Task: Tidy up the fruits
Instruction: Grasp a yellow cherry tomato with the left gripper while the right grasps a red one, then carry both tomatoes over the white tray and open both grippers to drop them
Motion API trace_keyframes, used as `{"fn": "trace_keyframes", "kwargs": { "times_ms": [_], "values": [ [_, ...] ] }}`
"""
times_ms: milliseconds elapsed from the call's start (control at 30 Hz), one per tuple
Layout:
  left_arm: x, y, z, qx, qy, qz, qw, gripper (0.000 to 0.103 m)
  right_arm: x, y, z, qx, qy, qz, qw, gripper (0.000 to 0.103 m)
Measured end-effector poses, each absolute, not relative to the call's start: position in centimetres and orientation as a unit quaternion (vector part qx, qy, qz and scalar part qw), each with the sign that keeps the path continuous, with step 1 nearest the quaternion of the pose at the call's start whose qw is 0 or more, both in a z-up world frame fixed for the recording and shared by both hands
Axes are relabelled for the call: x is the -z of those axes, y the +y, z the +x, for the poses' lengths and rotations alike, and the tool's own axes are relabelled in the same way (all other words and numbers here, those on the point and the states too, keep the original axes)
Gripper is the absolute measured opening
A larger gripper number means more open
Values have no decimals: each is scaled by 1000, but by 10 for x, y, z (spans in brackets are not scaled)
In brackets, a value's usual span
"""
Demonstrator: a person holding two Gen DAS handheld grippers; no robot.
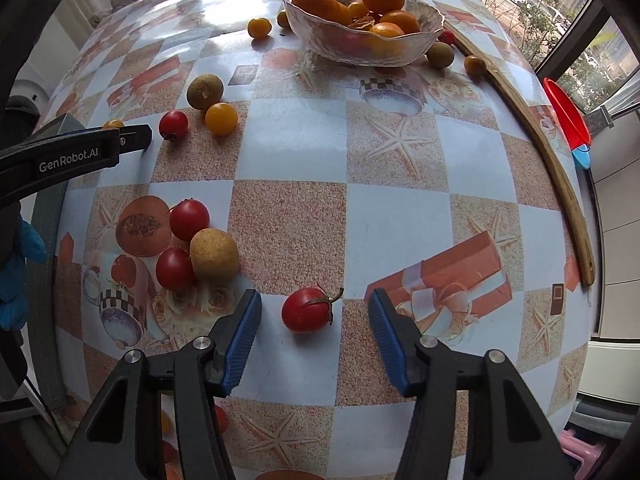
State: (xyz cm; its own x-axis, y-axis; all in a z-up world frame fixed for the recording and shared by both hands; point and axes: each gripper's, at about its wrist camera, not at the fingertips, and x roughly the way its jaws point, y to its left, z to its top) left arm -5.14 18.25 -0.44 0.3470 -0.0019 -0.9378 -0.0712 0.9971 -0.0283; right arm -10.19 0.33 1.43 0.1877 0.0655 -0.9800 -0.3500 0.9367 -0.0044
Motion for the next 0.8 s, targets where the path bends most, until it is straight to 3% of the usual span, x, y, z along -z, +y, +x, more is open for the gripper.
{"fn": "trace_keyframes", "kwargs": {
  "times_ms": [333,800],
  "values": [
    [-37,187,-90,0,550,-74,832,22,-34,-10,-92,-164,638,-16,752,27],
    [-59,261,-160,-77,553,-114,822,23,-68,68,-102,-238,619,-32,748,28]
  ]
}}
